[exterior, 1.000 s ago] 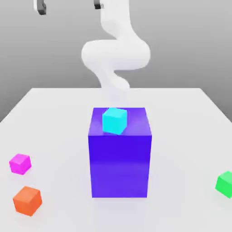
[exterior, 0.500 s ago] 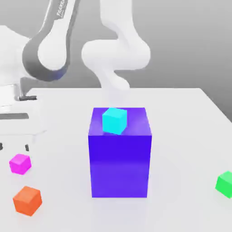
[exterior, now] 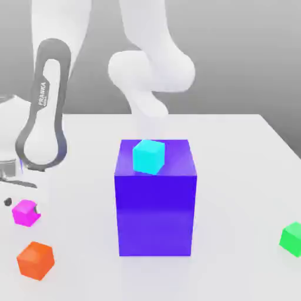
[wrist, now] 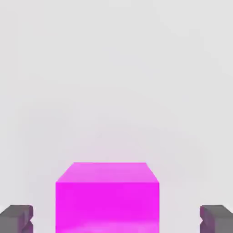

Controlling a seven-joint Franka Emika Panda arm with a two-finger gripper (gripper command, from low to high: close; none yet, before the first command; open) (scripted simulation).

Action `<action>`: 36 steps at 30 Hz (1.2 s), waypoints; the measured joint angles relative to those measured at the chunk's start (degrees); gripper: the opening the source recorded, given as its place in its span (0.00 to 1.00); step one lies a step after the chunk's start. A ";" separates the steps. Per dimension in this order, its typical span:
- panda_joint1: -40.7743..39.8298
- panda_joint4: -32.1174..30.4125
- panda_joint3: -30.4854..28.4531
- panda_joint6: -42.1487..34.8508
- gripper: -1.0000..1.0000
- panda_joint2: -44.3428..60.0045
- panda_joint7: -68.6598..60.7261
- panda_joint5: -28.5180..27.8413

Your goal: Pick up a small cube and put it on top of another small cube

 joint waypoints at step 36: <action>41.33 9.66 3.64 -12.81 0.00 -7.29 19.12 -33.61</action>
